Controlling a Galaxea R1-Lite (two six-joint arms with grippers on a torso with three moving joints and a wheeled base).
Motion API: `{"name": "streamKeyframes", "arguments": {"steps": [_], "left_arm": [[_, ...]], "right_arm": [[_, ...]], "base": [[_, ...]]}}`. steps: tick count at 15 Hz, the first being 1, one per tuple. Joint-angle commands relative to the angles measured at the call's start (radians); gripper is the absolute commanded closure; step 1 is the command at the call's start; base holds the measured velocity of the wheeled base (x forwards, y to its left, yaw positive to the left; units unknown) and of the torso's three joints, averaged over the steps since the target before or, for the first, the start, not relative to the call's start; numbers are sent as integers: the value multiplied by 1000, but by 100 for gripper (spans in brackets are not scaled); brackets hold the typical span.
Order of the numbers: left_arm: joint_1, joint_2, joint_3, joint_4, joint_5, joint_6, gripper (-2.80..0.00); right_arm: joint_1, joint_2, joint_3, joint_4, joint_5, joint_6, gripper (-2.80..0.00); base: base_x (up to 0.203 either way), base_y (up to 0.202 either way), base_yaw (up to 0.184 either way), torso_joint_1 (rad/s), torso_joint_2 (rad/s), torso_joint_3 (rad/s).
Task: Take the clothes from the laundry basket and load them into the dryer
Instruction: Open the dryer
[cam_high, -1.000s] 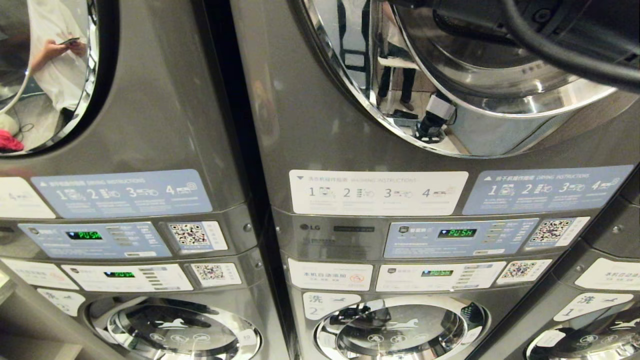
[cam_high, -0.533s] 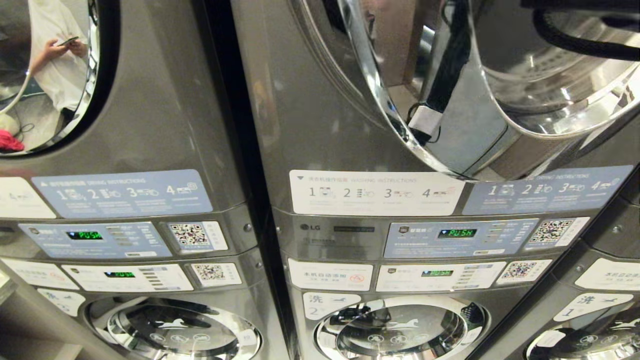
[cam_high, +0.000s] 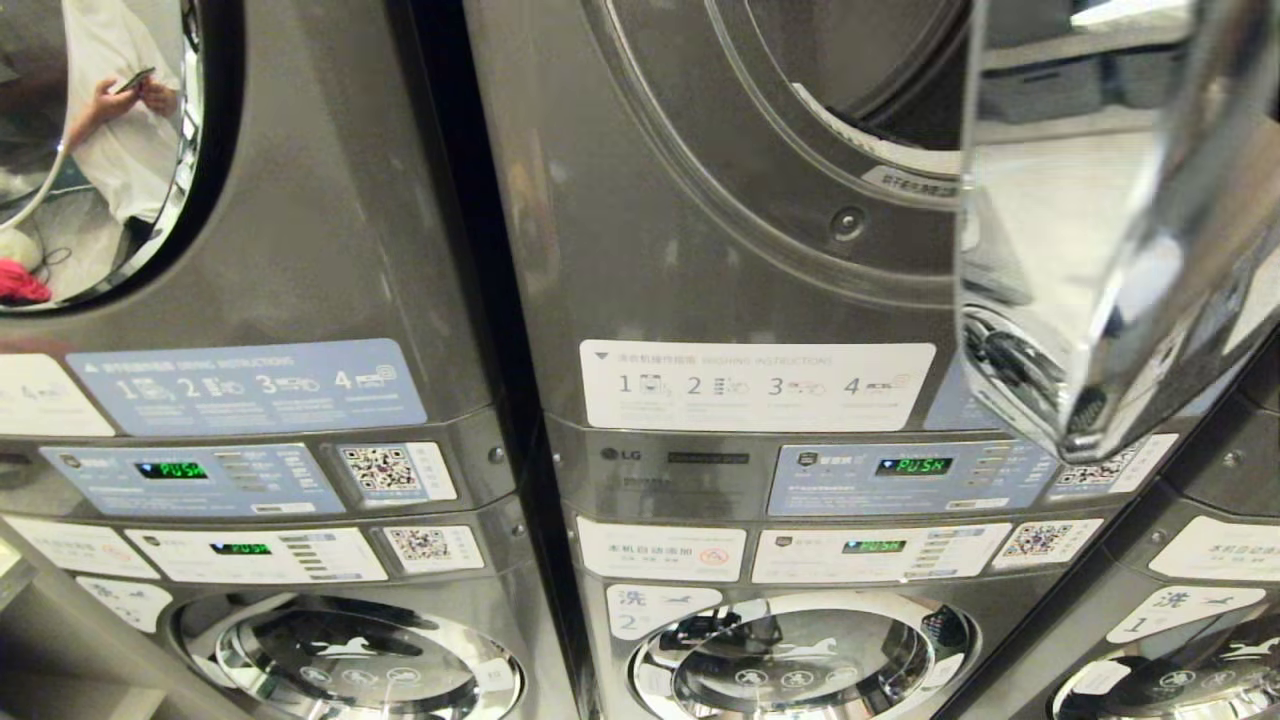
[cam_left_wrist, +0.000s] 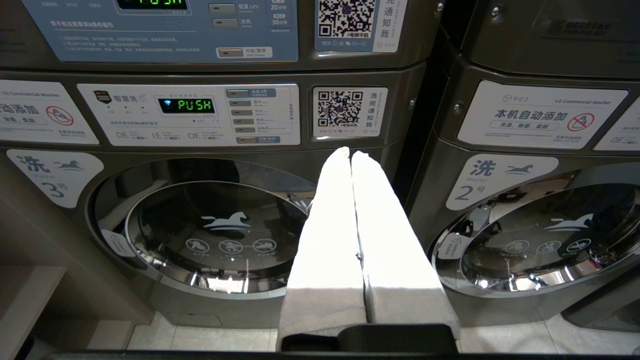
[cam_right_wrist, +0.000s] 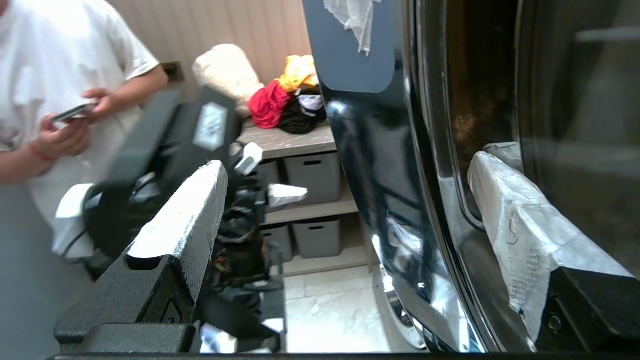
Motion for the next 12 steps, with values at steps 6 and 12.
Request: {"name": "streamKeyframes", "arguments": {"steps": [6,12], "left_arm": [[0,-2,0,0,1,0,0],[0,-2,0,0,-1,0,0]], "right_arm": [[0,-166,33,131,45,60,-280],[2,-278,59,209,77,77,-280]], "base": [[0,0,0,0,0,0],[0,0,0,0,0,0]]}}
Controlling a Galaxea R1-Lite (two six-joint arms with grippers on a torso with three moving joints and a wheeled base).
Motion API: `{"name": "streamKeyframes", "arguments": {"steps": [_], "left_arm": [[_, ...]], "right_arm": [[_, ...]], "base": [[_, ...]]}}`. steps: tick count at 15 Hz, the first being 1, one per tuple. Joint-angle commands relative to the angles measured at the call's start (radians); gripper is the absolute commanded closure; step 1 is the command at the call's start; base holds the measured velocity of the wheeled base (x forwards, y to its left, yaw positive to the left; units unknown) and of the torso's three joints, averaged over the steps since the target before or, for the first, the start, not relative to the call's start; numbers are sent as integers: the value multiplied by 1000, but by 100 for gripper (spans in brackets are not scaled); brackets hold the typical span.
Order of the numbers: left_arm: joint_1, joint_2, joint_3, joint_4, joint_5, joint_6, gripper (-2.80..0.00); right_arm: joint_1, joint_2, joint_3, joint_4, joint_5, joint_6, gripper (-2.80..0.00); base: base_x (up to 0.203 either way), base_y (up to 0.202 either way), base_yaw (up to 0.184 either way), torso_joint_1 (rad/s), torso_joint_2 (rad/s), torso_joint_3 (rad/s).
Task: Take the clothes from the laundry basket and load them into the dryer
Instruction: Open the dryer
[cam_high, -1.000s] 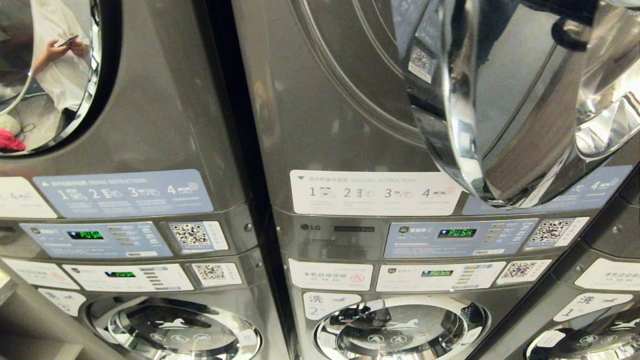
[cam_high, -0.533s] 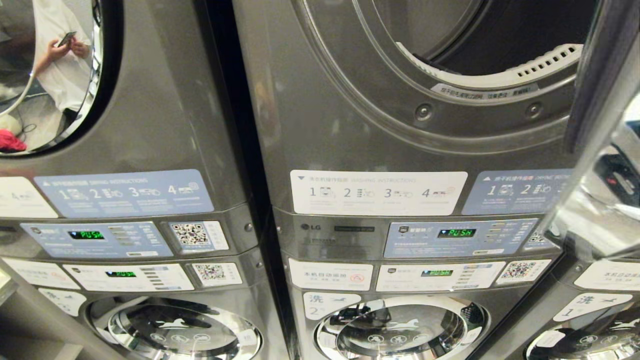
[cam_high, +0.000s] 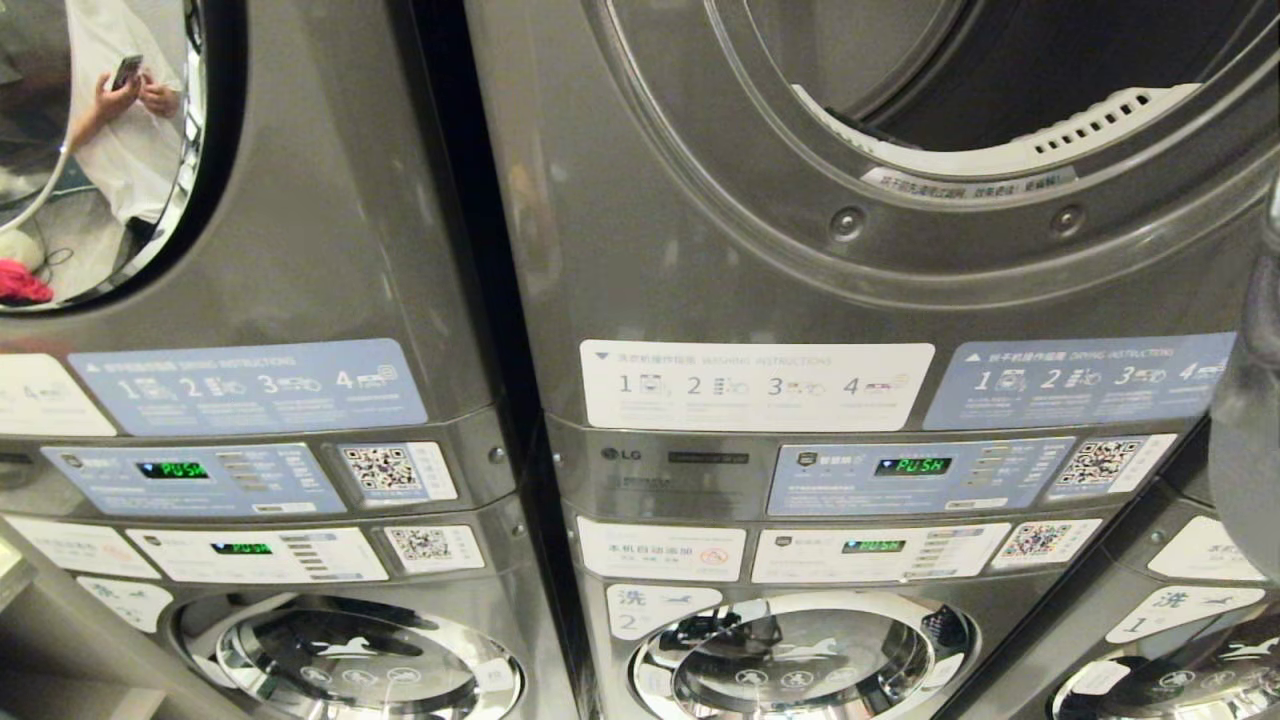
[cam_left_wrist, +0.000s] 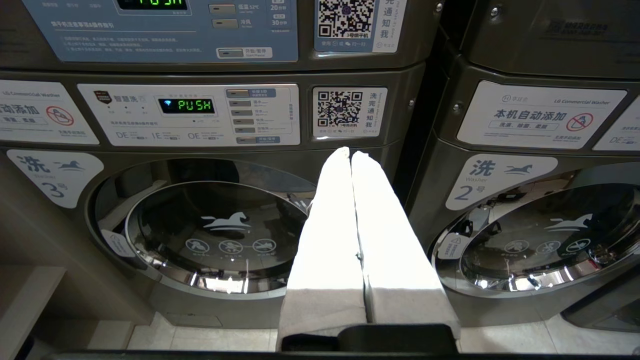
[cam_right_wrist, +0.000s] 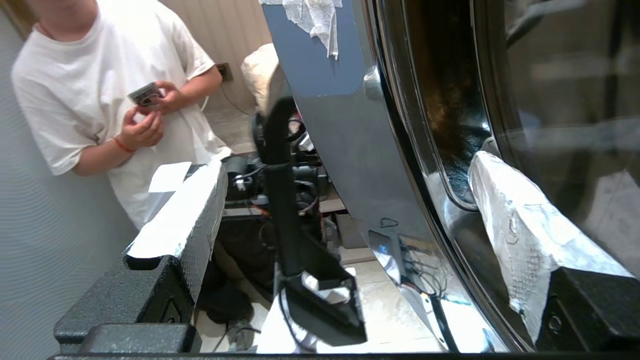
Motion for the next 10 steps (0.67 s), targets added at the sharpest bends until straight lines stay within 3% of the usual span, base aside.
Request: {"name": "streamKeyframes", "arguments": {"steps": [1,7,9,10], "left_arm": [[0,-2,0,0,1,0,0],[0,-2,0,0,1,0,0],[0,-2,0,0,-1,0,0],[0,-2,0,0,1,0,0]], "right_arm": [[5,-64,3,32,27,9,-280],[54,-284,-11,172,77,187,-280],[38,-351,-15,192,49,217,-280],[17,-382,-7,199,-23,220,-280]], "base": [[0,0,0,0,0,0],[0,0,0,0,0,0],[0,0,0,0,0,0],[0,0,0,0,0,0]]}}
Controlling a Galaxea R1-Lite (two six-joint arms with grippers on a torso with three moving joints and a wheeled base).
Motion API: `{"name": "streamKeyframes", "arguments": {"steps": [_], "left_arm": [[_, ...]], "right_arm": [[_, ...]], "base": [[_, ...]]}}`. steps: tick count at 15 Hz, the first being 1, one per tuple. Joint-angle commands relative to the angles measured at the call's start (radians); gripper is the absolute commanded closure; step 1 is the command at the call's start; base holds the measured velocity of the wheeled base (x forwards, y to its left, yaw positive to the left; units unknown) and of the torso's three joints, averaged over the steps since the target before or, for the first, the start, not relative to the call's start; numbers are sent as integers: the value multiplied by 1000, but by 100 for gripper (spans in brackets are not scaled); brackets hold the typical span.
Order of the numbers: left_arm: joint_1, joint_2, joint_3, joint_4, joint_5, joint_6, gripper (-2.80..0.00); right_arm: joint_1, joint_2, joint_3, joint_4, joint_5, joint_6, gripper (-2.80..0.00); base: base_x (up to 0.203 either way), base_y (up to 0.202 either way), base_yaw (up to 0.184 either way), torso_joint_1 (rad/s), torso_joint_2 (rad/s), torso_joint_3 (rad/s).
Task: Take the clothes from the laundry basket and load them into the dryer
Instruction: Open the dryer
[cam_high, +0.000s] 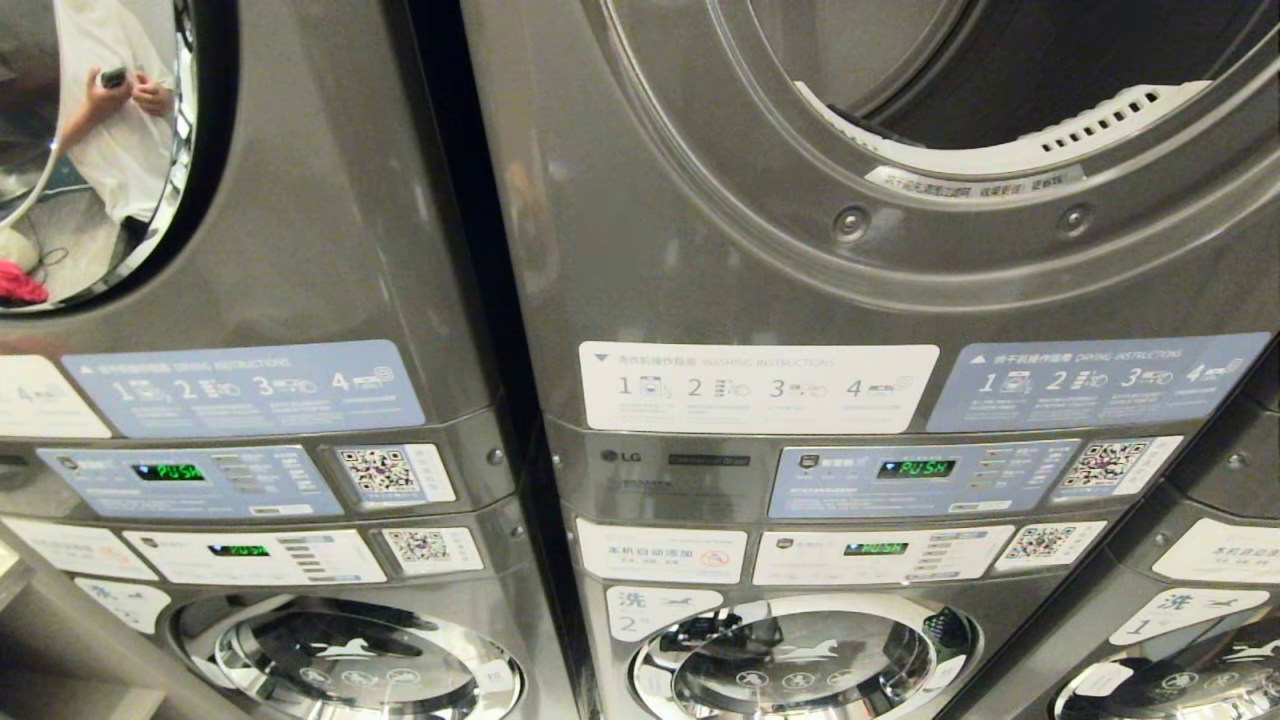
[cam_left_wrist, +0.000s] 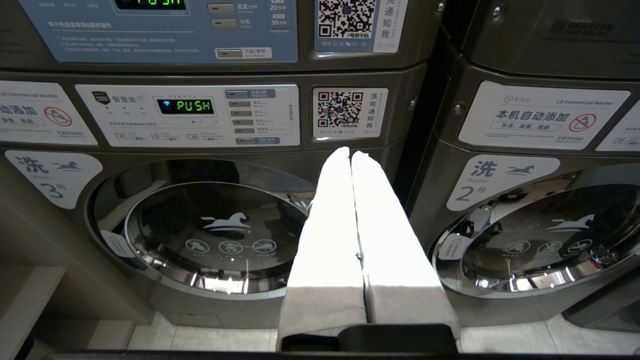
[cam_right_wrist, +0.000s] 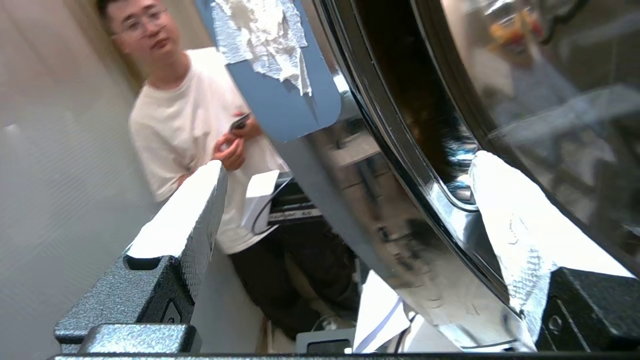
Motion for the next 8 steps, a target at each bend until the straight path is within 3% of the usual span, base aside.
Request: {"name": "streamKeyframes", "arguments": {"steps": [1,3,6,8], "left_arm": [[0,-2,0,0,1,0,0],[0,-2,0,0,-1,0,0],[0,-2,0,0,1,0,0],[0,-2,0,0,1,0,0]], "right_arm": [[-38,-83,13,0,-120,1,-280],[-60,-117,15,2,-210,0,-280],[-78,-152,14,11,-250,2,-280],[-78,-159,12,9,-353,-2,-280]], "base": [[0,0,0,0,0,0],[0,0,0,0,0,0],[0,0,0,0,0,0],[0,0,0,0,0,0]]}}
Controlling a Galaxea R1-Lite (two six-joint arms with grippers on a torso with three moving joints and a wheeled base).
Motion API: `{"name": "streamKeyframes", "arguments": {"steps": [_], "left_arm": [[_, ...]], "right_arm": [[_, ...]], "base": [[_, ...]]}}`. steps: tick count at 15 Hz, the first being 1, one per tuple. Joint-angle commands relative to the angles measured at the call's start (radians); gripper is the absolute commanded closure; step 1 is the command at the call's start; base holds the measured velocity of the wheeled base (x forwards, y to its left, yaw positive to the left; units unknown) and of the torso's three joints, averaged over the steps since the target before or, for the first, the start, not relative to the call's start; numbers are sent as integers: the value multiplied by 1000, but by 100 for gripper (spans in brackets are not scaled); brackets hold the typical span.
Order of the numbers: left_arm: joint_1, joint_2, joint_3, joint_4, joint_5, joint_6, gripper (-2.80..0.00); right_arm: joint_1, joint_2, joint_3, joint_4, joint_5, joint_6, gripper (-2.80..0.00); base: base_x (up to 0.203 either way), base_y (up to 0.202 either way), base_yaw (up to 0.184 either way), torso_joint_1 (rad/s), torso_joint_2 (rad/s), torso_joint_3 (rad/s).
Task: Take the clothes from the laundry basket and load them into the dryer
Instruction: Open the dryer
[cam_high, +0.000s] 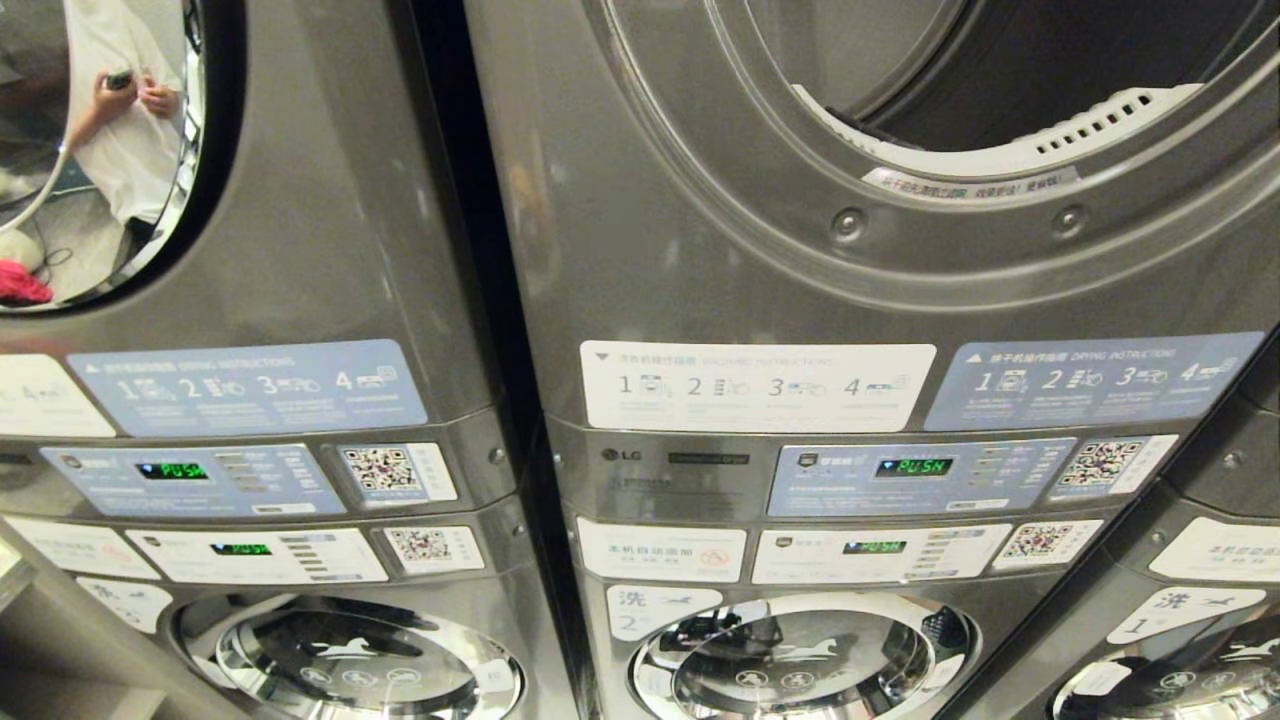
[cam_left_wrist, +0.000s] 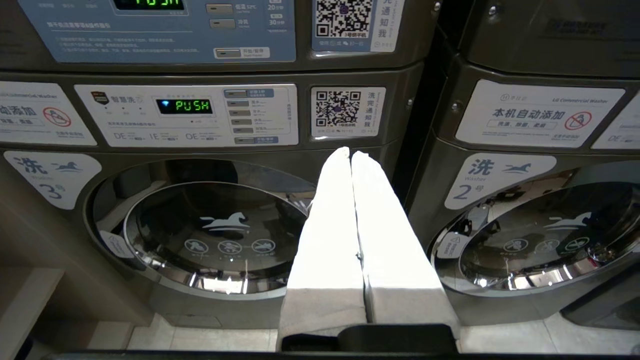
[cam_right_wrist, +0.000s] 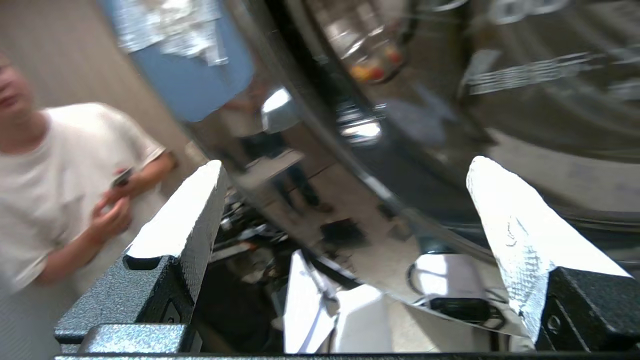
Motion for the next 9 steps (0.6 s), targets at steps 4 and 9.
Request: {"name": "streamKeyframes", "arguments": {"steps": [4,9], "left_arm": [[1,-2,0,0,-1,0,0],[1,-2,0,0,-1,0,0]], "right_arm": [[-13,-107,-10,111,-153,8,-280],[-79,-211,267,133,-611,20,-280]], "base": [[0,0,0,0,0,0],[0,0,0,0,0,0]]}}
